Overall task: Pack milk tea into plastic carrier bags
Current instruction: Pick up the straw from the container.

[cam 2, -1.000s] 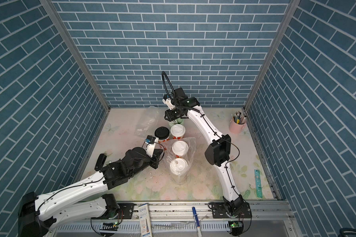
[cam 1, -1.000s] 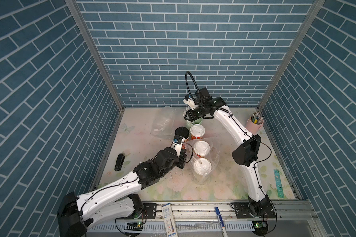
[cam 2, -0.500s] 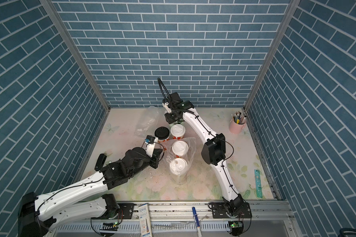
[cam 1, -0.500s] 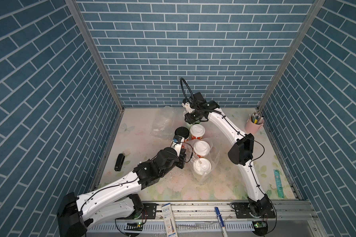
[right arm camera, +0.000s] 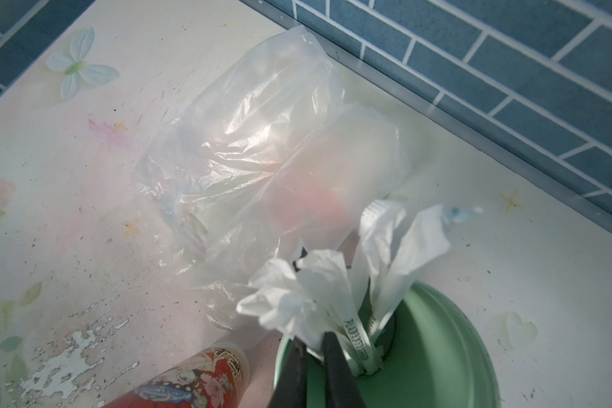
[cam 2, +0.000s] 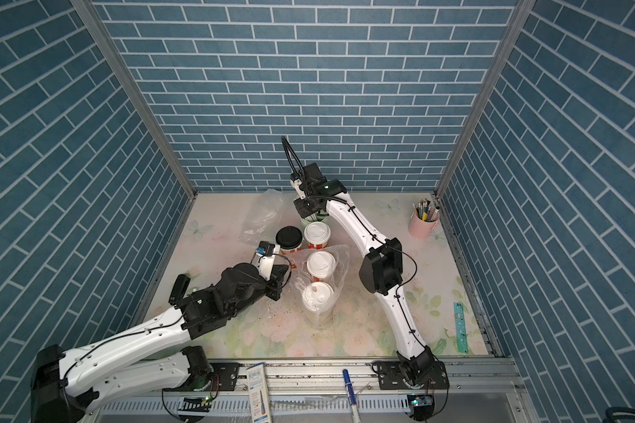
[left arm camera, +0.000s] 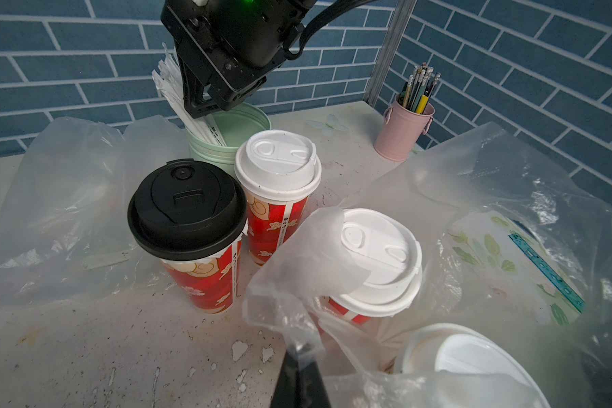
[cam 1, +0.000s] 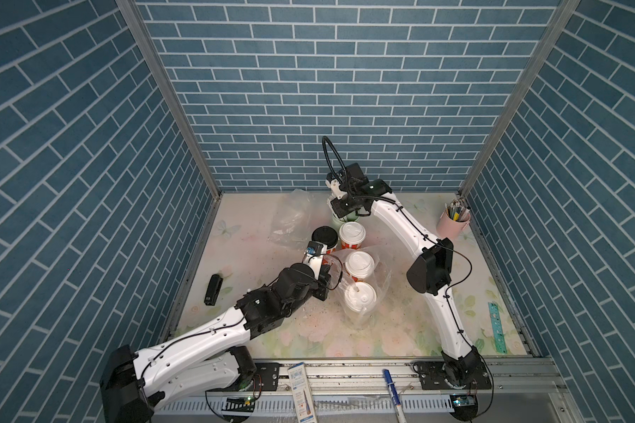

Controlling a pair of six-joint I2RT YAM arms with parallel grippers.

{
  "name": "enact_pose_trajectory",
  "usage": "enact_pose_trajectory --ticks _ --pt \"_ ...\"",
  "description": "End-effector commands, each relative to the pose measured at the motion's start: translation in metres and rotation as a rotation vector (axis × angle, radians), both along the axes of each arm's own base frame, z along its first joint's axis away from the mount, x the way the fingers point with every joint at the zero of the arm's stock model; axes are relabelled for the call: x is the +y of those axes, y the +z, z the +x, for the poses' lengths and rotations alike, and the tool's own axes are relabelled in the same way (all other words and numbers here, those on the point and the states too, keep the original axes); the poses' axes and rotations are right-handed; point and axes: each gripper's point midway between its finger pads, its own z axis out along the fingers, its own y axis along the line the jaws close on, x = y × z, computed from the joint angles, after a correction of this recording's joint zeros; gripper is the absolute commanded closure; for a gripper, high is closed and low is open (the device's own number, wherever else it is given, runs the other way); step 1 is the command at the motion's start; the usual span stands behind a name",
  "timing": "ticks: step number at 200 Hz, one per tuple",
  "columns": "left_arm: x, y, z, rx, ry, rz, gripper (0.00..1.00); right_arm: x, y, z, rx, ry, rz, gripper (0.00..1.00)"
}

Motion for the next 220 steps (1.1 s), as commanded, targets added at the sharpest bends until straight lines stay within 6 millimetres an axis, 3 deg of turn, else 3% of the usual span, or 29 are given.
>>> enact_pose_trajectory --ticks 1,19,59,138,152,157,220 --pt "0.003 0.007 -0.001 -0.011 0.008 -0.004 1.00 0.001 0.008 0.003 -0.037 0.003 -0.009 0.94" --pt "0.004 0.008 -0.001 -0.013 0.008 -0.007 1.00 0.001 0.010 0.003 -0.043 0.000 -0.009 1.00" --pt "0.004 0.007 -0.001 -0.014 0.007 -0.010 1.00 -0.007 0.023 0.001 -0.067 -0.010 -0.024 1.00" --pt "0.002 0.007 -0.002 -0.014 -0.002 -0.021 1.00 -0.026 0.067 -0.010 -0.147 -0.039 -0.022 1.00" --pt "0.001 0.007 -0.002 -0.015 -0.005 -0.023 1.00 -0.027 0.062 -0.009 -0.141 -0.043 -0.031 1.00" --pt "0.001 0.007 -0.002 -0.014 -0.006 -0.023 1.00 -0.030 0.079 -0.014 -0.164 -0.044 -0.010 1.00" --pt "0.001 0.007 -0.002 -0.016 -0.004 -0.021 1.00 -0.037 0.118 -0.027 -0.206 -0.045 0.058 1.00"
